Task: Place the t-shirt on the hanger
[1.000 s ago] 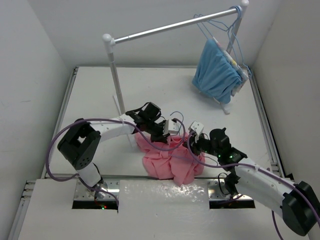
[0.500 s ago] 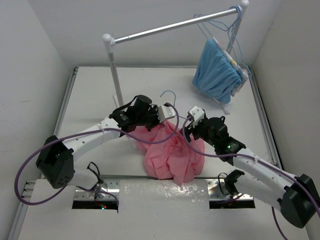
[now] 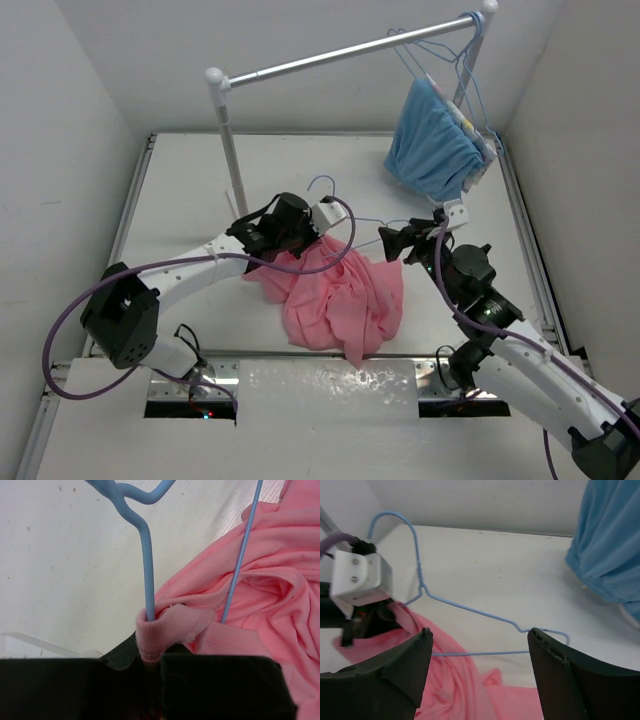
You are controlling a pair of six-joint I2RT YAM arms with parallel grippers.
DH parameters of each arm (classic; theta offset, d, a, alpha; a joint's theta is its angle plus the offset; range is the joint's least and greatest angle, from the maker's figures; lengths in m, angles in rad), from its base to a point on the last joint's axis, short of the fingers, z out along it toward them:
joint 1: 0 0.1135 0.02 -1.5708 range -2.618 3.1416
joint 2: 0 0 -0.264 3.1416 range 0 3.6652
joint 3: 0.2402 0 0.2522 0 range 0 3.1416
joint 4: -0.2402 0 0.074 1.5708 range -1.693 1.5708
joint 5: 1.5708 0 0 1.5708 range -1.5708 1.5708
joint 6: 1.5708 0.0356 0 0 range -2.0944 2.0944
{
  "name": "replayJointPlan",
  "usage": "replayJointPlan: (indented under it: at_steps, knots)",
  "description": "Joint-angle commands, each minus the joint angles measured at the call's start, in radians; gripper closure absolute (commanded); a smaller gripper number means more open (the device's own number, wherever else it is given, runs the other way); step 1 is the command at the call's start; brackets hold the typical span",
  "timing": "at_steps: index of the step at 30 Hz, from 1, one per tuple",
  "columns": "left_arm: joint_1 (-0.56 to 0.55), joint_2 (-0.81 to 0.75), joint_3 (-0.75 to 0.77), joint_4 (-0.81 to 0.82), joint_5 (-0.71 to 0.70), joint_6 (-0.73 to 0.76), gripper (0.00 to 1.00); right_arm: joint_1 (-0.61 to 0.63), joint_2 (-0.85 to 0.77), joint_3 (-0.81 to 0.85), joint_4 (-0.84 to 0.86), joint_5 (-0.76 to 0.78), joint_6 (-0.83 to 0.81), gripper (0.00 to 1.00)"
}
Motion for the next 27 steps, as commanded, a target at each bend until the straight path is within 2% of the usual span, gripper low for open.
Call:
replayJointPlan:
  at_steps: [1,2,3,4,6,8,11,13,21,27]
  knots:
    - [0.005,-0.003,0.041,0.062,-0.038,-0.047,1.0,0.009,0.014,-0.078,0.114,-0.064,0.177,0.27]
    - [0.005,0.0,0.043,0.062,-0.034,-0.05,1.0,0.017,0.036,-0.103,0.158,-0.091,0.238,0.37]
    - [0.005,0.001,0.046,0.06,-0.034,-0.053,1.0,0.037,0.097,-0.127,0.201,-0.104,0.26,0.42]
    - [0.005,0.006,0.049,0.059,-0.032,-0.055,1.0,0.049,0.135,-0.15,0.262,-0.095,0.284,0.52]
    - [0.005,0.011,0.052,0.051,-0.038,-0.055,1.0,0.081,0.254,-0.146,0.293,-0.077,0.304,0.58]
    - [0.005,0.011,0.052,0.05,-0.041,-0.052,1.0,0.095,0.322,-0.14,0.366,-0.097,0.332,0.55]
    - [0.005,0.011,0.049,0.054,-0.038,-0.05,1.0,0.095,0.451,-0.105,0.42,-0.141,0.349,0.4]
    - [0.005,0.011,0.052,0.057,-0.037,-0.049,1.0,0.097,0.544,-0.079,0.439,-0.144,0.359,0.39]
    - [0.005,0.014,0.049,0.06,-0.041,-0.047,1.0,0.098,0.781,-0.112,0.643,-0.223,0.482,0.46]
    - [0.005,0.009,0.048,0.065,-0.047,-0.049,1.0,0.103,0.857,-0.1,0.596,-0.188,0.498,0.52]
